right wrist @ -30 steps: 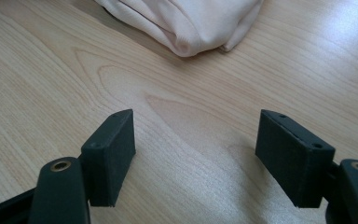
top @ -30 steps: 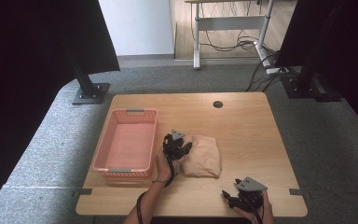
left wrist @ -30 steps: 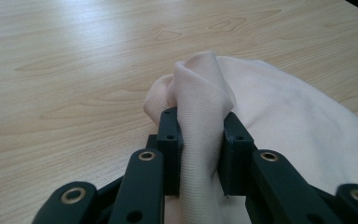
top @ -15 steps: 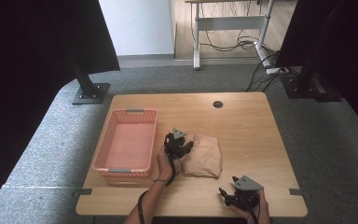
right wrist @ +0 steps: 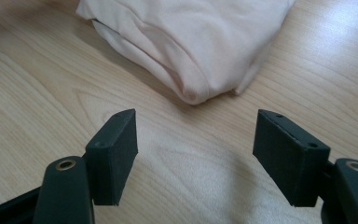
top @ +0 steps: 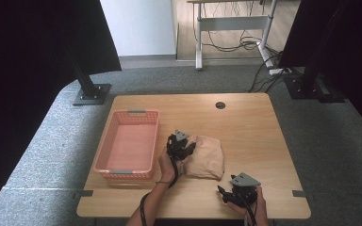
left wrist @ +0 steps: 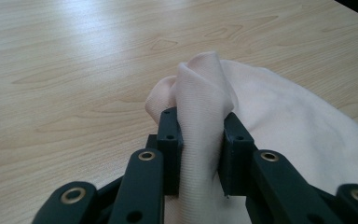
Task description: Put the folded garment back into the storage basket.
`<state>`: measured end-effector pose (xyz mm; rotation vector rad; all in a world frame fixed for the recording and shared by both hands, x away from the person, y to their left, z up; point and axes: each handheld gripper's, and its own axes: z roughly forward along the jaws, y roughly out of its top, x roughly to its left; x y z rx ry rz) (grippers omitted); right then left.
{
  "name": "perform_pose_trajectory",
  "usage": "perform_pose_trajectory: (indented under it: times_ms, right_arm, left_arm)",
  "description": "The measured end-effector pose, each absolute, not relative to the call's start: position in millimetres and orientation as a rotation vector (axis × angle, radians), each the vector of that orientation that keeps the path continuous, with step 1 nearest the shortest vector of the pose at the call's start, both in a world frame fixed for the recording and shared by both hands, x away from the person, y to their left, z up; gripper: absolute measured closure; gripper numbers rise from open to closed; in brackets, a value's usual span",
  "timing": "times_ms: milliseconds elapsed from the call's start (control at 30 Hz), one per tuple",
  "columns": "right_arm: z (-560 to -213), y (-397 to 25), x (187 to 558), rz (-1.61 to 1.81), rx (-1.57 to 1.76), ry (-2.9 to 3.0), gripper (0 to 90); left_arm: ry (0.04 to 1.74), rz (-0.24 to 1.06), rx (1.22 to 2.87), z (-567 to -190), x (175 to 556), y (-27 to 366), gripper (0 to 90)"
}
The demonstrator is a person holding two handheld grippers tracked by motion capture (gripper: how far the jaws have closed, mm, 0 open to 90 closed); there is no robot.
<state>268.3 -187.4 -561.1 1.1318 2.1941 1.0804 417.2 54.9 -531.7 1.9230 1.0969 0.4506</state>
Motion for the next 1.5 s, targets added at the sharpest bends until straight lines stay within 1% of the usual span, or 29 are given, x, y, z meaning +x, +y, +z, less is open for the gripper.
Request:
perform_pose_trajectory:
  times_ms: [600, 1500]
  right_arm:
    - [-560.6, -175.0, 281.8, 1.097, 1.138, 2.196, 30.2]
    - [-563.0, -170.9, 298.2, 1.040, 1.197, 2.196, 31.3]
  left_arm:
    - [1.100, 0.454, 1.922, -533.5, 416.3, 55.5, 73.2]
    - [1.108, 0.464, 1.921, -536.4, 416.3, 55.8, 73.1]
